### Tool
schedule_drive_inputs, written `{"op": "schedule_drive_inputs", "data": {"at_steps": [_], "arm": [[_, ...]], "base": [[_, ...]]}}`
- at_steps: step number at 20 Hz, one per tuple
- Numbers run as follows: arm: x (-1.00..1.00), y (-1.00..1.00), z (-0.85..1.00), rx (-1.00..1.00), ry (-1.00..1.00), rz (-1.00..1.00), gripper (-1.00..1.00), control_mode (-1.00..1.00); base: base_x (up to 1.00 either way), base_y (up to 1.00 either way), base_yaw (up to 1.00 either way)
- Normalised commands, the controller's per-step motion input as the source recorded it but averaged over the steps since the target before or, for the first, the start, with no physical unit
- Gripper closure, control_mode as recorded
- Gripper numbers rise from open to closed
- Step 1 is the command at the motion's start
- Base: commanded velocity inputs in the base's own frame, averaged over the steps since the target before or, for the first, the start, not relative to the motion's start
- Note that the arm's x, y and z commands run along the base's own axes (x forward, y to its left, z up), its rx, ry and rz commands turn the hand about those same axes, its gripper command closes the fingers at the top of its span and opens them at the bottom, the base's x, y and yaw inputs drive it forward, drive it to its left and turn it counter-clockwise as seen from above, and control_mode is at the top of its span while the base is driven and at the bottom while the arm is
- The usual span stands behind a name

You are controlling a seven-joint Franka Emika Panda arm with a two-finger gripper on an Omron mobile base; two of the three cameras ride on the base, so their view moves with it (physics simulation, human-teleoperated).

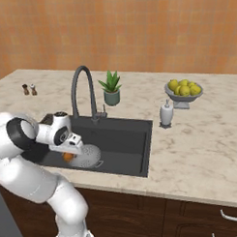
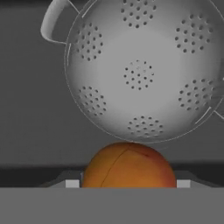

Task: Put the colander in the sink, put the apple, tangerine, peach in the colander, and turn on the sink faucet and pour water over the colander.

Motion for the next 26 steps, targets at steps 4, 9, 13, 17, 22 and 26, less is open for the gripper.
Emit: {"op": "schedule_drive_inputs", "data": {"at_steps": [4, 9, 13, 17, 22, 26], "arm": [[0.3, -0.16, -0.43, 0.0, 0.0, 0.0, 1.0, -1.0], [0.2, -0.06, -0.44, 0.0, 0.0, 0.0, 1.0, -1.0], [0.11, -0.01, -0.22, 0.0, 0.0, 0.0, -1.0, -1.0], [0.0, 0.0, 0.0, 0.0, 0.0, 0.0, -1.0, -1.0], [0.22, 0.0, 0.02, 0.0, -0.01, 0.0, -1.0, -1.0], [0.32, -0.02, 0.09, 0.0, -0.04, 0.0, -1.0, -1.0]], "base": [[0.0, 0.0, 0.0], [0.0, 0.0, 0.0], [0.0, 0.0, 0.0], [0.0, 0.0, 0.0], [0.0, 0.0, 0.0], [0.0, 0.0, 0.0]]}}
